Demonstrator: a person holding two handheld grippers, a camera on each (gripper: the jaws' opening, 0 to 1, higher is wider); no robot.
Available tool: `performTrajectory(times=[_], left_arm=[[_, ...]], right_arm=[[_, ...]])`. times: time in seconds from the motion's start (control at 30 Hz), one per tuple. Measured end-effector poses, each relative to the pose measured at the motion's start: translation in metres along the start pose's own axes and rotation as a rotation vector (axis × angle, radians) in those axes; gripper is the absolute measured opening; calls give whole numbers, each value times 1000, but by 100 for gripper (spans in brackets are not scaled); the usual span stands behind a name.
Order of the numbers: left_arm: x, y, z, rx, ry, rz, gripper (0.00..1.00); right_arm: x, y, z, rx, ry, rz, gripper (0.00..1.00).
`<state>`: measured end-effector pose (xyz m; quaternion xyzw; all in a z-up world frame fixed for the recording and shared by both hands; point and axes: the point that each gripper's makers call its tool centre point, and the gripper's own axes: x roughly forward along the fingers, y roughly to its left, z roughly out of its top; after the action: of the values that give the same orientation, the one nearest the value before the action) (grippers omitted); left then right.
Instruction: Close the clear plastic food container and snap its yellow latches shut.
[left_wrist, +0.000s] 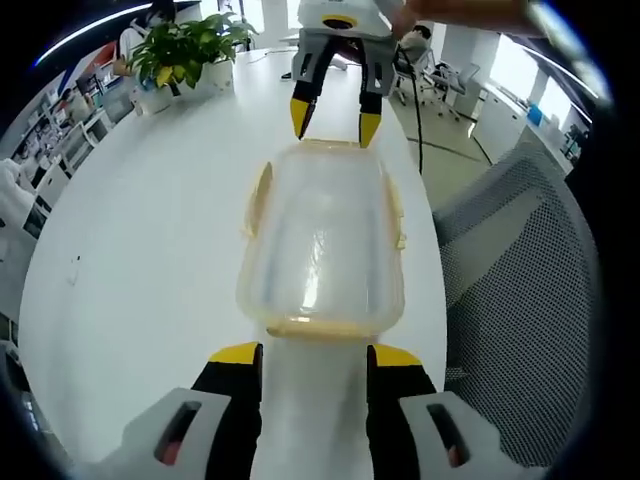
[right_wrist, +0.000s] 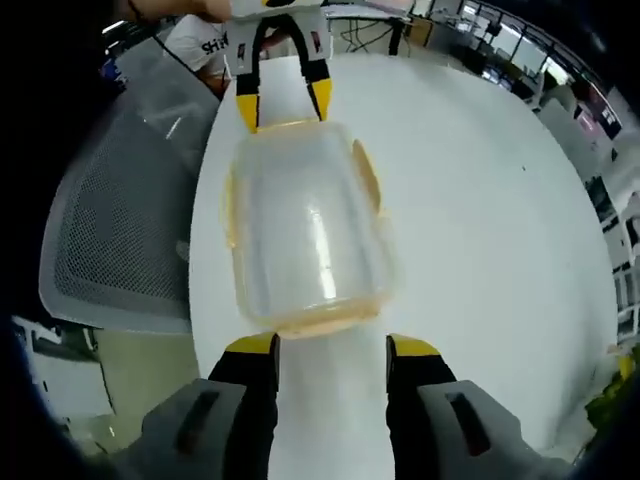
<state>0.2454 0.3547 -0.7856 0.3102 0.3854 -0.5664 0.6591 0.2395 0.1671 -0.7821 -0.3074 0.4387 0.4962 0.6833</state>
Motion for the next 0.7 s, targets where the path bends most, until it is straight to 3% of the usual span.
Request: performTrajectory(times=[0.17, 0.23, 0.33, 0.4, 0.47, 0.57, 0.7], left_arm=[[-6, -6, -6, -176, -72, -30, 37], [-9, -9, -7, -325, -131, -55, 37], [-13, -9, 0, -454, -217, -68, 37], [-16, -4, 9, -636, -300, -57, 37], [-16, -2, 11, -720, -326, -47, 37], [-15, 2, 10, -787, -341, -25, 37], [-10, 4, 5, -802, -316, 3, 36]], right_arm=[[-7, 2, 0, 111, -44, -7, 40], [-11, 2, 1, 186, -84, -12, 39], [-14, 2, 3, 275, -117, -25, 38], [-15, 4, 9, 371, -172, -21, 37], [-14, 5, 17, 459, -224, -8, 40], [-12, 0, 15, 511, -236, -39, 43], [-8, 2, 15, 563, -244, -38, 40]])
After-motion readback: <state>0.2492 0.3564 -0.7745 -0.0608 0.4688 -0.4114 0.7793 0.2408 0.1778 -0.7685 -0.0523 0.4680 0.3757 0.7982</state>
